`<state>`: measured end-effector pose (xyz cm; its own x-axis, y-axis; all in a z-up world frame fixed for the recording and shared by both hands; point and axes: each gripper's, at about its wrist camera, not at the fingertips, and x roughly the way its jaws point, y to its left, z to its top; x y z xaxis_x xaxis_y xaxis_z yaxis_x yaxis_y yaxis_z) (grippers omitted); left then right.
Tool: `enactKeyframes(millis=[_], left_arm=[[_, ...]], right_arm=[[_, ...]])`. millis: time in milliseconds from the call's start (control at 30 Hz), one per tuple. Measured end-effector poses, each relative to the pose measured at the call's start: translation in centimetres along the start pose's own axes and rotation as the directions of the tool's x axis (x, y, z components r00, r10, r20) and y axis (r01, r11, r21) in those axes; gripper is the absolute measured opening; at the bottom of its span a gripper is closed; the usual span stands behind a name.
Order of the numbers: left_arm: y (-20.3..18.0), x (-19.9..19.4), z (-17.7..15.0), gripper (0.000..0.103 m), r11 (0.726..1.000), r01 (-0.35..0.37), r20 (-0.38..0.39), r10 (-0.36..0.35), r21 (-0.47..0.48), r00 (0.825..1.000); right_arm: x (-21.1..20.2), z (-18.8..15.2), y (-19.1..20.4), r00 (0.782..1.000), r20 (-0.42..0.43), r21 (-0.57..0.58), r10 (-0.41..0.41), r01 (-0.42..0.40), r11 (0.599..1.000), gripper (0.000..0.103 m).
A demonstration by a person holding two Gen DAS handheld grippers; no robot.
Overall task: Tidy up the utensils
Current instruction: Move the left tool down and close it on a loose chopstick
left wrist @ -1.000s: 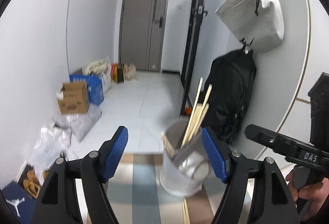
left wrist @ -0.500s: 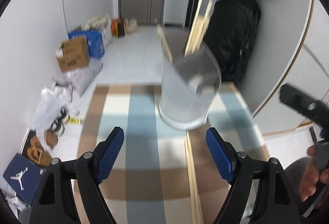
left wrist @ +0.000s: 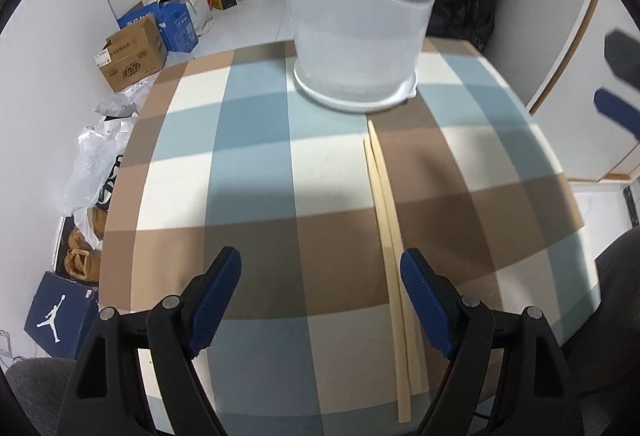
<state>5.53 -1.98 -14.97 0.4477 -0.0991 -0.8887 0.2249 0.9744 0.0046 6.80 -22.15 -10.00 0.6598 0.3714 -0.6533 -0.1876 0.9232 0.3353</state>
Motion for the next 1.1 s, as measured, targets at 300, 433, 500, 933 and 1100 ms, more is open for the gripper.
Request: enactKeyframes(millis=[300,433,500,933,1100], left_arm=[[0.0,0.9,-0.6,0.078,1.000,0.000,-0.052,-0.001,-0.020,0.999],[0.1,1.0,-0.7,0.075,0.999,0.025,-0.061,-0.027,-0.038,0.998],[0.1,0.9,-0.8,0.072,0.998,0.046,-0.065,-0.049,-0.050,0.997],[-0.2,1.4,0.0,0.071,0.998,0.049,-0.099,-0.052,-0.039,0.994],[-0.1,1.5,0.7,0.066,0.998,0.049,-0.110,-0.053,-0.036,0.992]], right_arm=[[0.3,-0.1,0.4,0.997,-0.005,-0.022,-0.076,0.076,0.997,0.101],[0.6,-0.2,0.2,0.996,-0.013,-0.018,-0.094,0.093,0.995,0.102],[0.8,-0.3,0.1,0.995,-0.016,-0.021,-0.094,0.094,0.995,0.102],[1.9,-0.9,-0.8,0.996,-0.033,-0.017,-0.086,0.086,0.996,0.102],[2.1,-1.1,-1.5,0.996,-0.038,0.001,-0.081,0.081,0.997,0.102]])
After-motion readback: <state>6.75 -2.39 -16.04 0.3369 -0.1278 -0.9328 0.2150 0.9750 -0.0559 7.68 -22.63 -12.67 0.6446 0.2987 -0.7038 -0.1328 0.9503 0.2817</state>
